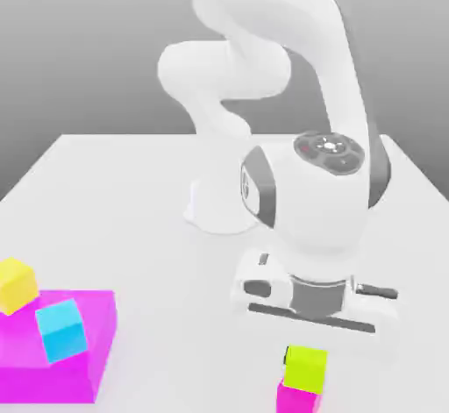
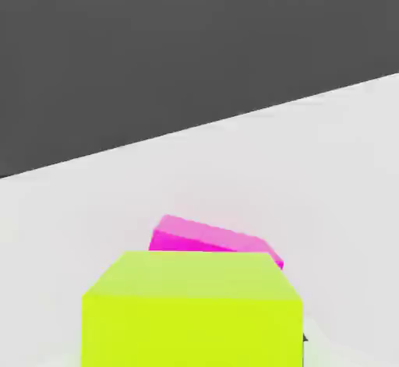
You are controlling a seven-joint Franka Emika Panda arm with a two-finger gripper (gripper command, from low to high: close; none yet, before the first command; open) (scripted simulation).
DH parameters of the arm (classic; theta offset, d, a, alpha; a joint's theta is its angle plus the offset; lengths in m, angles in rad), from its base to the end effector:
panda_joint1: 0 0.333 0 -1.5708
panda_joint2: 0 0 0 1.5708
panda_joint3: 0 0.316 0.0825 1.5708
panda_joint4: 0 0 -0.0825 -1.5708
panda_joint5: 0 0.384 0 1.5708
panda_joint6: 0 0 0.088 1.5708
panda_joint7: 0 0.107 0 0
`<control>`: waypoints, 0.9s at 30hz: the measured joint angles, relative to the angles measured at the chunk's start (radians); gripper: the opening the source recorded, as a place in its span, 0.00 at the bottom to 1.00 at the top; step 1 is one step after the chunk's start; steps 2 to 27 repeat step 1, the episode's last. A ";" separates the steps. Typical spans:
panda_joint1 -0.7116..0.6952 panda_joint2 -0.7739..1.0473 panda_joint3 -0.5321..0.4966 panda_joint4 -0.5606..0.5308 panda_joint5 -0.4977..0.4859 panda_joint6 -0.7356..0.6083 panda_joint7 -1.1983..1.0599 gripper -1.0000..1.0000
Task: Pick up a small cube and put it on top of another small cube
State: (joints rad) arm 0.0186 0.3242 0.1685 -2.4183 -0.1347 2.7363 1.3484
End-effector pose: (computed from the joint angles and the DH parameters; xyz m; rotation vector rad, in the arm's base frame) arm 0.4816 0.1005 0.1794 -2.7205 1.5687 -0.0012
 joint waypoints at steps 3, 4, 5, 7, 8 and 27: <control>0.000 0.000 0.000 0.000 0.000 0.000 0.000 1.00; 0.000 0.000 0.000 0.000 0.000 0.000 0.000 1.00; 0.000 0.000 0.000 0.000 0.000 0.000 0.000 1.00; 0.000 0.000 0.000 0.000 0.000 0.000 0.000 1.00; 0.000 0.000 0.000 0.000 0.000 0.000 0.000 1.00; 0.000 0.000 0.000 0.000 0.000 0.000 0.000 1.00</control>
